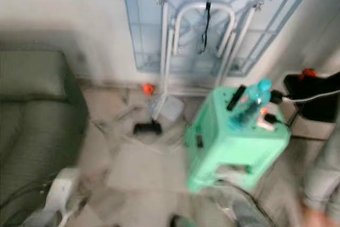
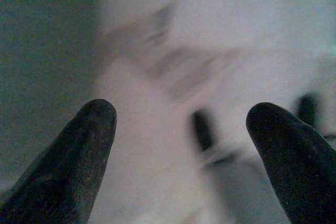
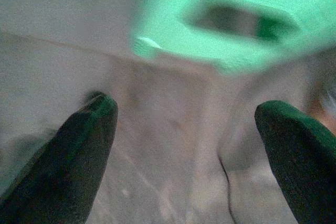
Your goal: Move the pillow to the sofa
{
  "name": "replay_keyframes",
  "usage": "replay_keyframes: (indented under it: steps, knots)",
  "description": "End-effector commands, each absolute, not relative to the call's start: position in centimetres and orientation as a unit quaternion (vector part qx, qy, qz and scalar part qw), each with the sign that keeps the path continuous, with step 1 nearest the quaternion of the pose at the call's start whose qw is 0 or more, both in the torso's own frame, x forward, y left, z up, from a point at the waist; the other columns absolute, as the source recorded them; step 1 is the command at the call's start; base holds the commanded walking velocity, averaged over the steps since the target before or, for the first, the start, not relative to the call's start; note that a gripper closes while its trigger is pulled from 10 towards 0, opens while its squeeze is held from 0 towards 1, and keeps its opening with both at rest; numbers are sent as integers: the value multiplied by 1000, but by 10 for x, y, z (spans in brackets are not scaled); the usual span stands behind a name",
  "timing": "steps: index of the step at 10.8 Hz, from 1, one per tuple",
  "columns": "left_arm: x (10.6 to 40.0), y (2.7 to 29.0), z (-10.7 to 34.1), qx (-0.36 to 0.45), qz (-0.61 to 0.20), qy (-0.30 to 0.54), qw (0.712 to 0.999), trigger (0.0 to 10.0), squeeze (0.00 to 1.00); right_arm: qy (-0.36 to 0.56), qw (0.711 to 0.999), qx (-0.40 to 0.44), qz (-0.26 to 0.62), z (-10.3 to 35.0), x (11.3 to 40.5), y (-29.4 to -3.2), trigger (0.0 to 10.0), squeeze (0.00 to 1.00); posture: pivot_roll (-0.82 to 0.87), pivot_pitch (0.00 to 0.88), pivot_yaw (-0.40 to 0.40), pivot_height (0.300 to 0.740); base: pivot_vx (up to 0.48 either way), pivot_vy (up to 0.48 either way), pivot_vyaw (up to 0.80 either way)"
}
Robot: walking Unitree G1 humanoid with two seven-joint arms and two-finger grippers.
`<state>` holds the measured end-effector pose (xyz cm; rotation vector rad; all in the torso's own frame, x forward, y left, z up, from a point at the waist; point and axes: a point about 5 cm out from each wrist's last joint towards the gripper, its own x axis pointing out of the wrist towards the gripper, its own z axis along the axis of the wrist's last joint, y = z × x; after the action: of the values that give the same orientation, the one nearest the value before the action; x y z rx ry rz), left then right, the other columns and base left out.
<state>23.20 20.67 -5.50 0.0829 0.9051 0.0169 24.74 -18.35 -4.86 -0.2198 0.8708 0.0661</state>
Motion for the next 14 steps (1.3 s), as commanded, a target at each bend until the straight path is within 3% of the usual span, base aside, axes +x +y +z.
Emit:
replay_keyframes:
  steps: [1,5,7,10,14]
  knots:
    - [226,204,-60,41,11,453,890,10000,0,429,895,-114,38,-50,245,-184,10000,0,-97,151,-70,740,0,0,0]
    - [226,203,-60,45,11,459,887,10000,0,435,892,-121,38,-50,245,-183,10000,0,-97,154,-71,740,0,0,0]
    - [236,208,-52,19,20,429,903,10000,0,415,903,-108,25,-45,252,-185,10000,0,-104,160,-76,740,0,0,0]
    - [260,224,-29,-37,36,349,936,10000,0,325,943,-73,-18,-14,286,-192,10000,0,-98,173,-73,740,0,0,0]
    - [276,214,11,-82,-49,187,978,10000,0,131,985,-114,-27,41,322,-191,10000,0,-89,193,-80,740,0,0,0]
